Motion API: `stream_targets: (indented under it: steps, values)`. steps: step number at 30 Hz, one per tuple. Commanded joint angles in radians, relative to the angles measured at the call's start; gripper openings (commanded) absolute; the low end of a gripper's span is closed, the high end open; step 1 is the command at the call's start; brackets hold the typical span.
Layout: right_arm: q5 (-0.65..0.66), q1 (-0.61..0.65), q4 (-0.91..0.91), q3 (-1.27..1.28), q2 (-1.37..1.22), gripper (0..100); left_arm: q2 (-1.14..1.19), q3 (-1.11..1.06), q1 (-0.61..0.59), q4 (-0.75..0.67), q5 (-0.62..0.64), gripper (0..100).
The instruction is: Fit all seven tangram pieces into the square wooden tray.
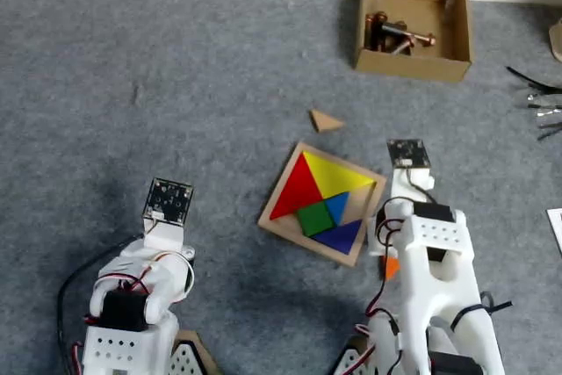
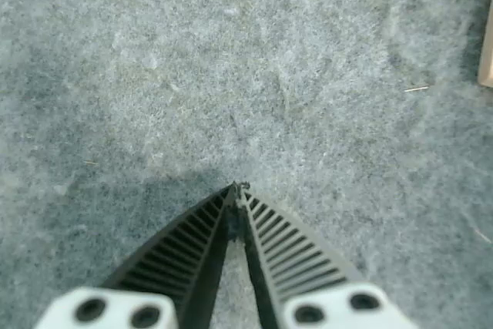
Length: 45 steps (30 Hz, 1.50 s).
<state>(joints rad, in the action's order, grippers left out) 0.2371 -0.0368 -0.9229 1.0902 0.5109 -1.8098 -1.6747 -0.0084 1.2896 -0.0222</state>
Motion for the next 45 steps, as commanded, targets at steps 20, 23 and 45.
stream_targets:
  steps: [20, 23, 45]
  values:
    - [0.011, 0.007, 0.016, -0.045, -0.087, 3.4, -0.015, -0.021, -0.01, 0.031, 0.006, 1]
    - [0.011, 0.007, 0.015, -0.045, -0.07, 2.9, -0.015, -0.021, -0.01, 0.031, 0.006, 1]
    - [-0.083, 0.013, -0.34, -0.157, 0.328, 0.4, -0.015, -0.021, -0.013, 0.031, 0.006, 1]
